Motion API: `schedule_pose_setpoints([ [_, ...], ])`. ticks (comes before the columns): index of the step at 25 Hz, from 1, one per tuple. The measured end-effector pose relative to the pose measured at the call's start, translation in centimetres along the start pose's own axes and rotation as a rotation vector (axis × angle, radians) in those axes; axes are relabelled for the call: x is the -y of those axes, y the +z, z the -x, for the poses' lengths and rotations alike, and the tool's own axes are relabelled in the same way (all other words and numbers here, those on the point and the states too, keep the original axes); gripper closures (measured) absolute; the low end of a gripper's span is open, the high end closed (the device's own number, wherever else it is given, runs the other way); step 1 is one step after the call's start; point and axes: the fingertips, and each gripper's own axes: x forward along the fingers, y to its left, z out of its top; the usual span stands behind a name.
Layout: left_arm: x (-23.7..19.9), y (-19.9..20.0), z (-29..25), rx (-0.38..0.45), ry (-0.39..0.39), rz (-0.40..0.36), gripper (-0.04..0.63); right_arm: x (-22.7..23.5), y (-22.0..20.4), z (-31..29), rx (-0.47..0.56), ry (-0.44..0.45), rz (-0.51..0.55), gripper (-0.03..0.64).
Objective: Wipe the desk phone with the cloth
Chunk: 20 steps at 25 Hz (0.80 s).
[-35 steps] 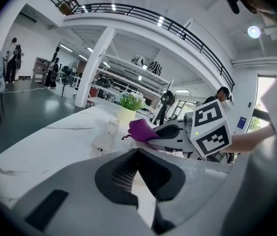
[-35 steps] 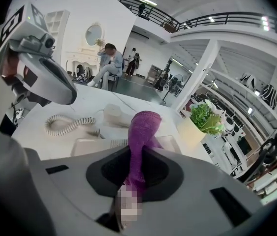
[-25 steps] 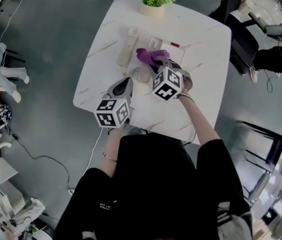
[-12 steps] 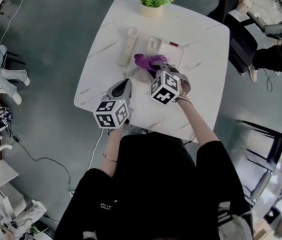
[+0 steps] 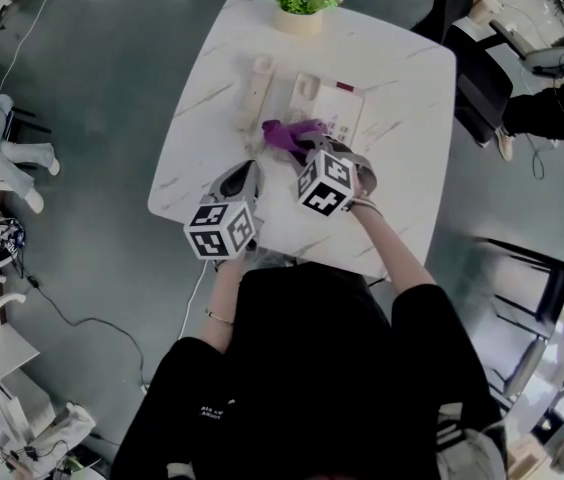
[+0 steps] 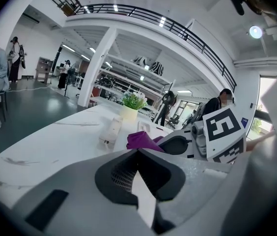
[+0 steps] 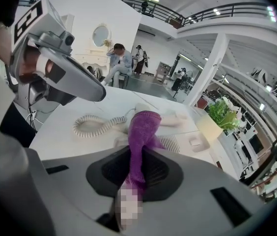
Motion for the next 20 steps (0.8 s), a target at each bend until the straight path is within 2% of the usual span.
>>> schedule_pose_setpoints([
  [20, -0.3, 0.5, 1.3, 0.023, 0.020, -0.012, 0.598, -3.4, -0.3, 0.5, -0.013, 0.125, -0.094, 0.578],
])
